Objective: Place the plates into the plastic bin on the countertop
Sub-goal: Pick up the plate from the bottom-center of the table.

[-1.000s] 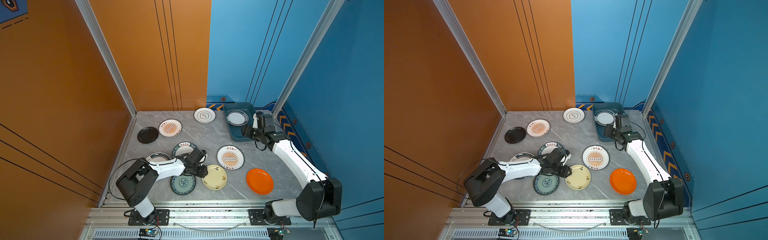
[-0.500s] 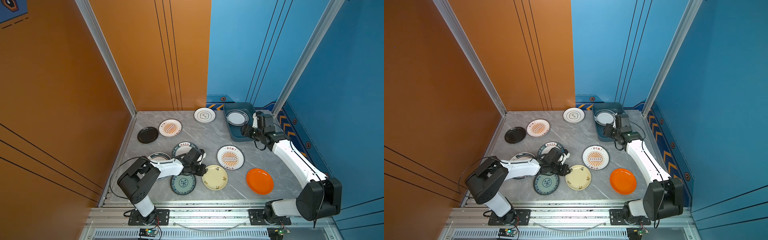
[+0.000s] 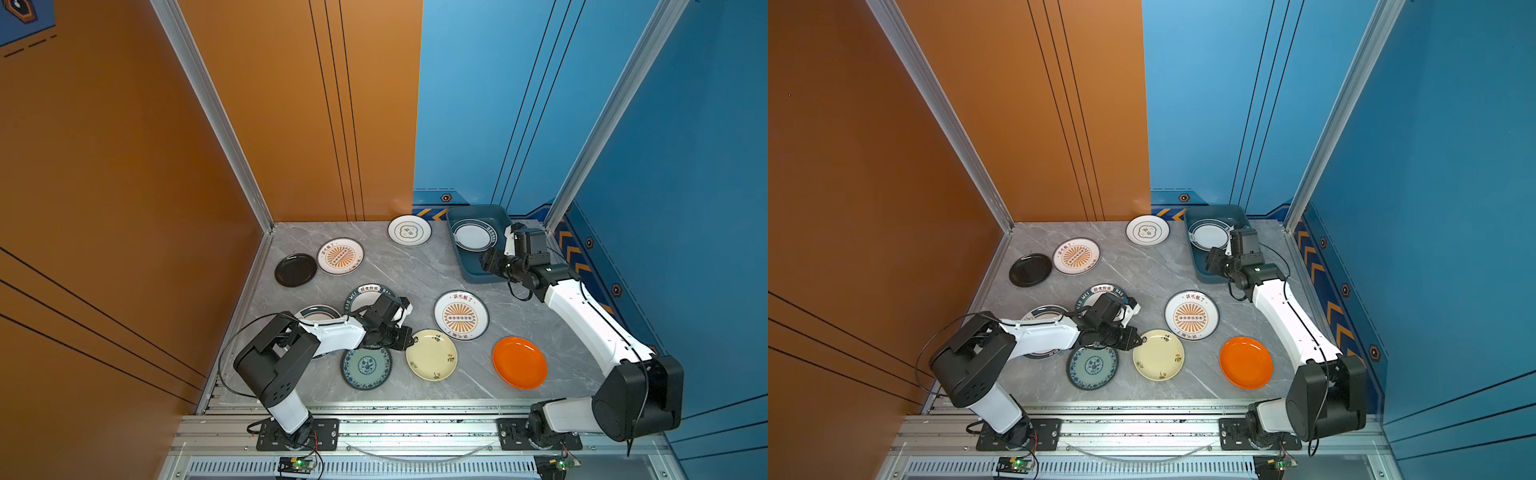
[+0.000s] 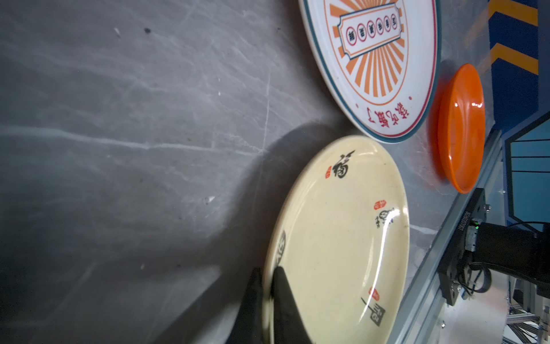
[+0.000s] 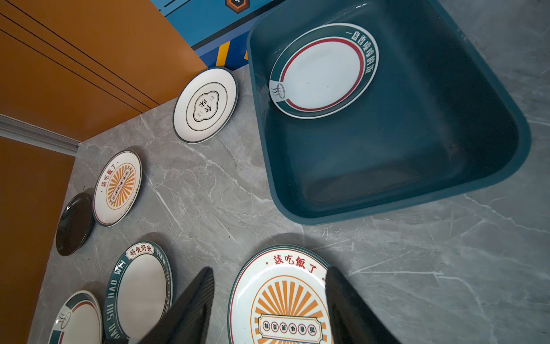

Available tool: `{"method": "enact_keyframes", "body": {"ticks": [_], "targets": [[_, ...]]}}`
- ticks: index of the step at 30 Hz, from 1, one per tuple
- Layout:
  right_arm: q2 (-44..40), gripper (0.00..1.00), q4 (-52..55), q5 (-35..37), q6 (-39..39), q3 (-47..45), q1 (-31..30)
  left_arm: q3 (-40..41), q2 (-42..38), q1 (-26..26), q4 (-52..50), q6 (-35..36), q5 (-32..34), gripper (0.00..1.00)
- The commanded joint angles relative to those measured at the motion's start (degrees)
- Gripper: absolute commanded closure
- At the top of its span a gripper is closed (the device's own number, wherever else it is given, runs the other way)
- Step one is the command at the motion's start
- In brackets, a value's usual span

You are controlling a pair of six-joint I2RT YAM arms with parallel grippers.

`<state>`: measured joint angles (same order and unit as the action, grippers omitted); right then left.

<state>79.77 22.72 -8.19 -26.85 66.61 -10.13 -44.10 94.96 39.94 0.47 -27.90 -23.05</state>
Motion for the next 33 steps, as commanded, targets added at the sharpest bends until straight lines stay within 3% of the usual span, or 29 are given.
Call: {"method": "enact_keyframes", "body": {"ticks": [1, 11, 20, 26, 33], "targets": [[0.6, 0.38, -0.2, -2.3, -0.2, -0.9, 0.2, 1.8, -1.8, -1.5, -4.0, 2.4, 0.3, 1.0], [1.4, 0.37, -2.6, -11.3, -1.3, -2.5, 2.0, 5.2, -12.6, -7.2, -8.1, 4.7, -6.4, 1.0], [2.5, 0.36, -16.9, -33.5, -5.8, -8.7, 1.6, 2.9, -17.4, -14.5, -8.6, 3.8, -10.3, 1.0], [1.9, 0.36, -13.1, -34.2, -2.7, -8.3, -1.3, -2.9, -16.1, -18.6, -10.0, 4.1, -12.2, 1.0], [3.6, 0.36, -12.4, -36.1, -1.6, -7.9, -5.7, -8.8, -14.0, -19.3, -13.3, 5.0, -12.9, 1.0]]}}
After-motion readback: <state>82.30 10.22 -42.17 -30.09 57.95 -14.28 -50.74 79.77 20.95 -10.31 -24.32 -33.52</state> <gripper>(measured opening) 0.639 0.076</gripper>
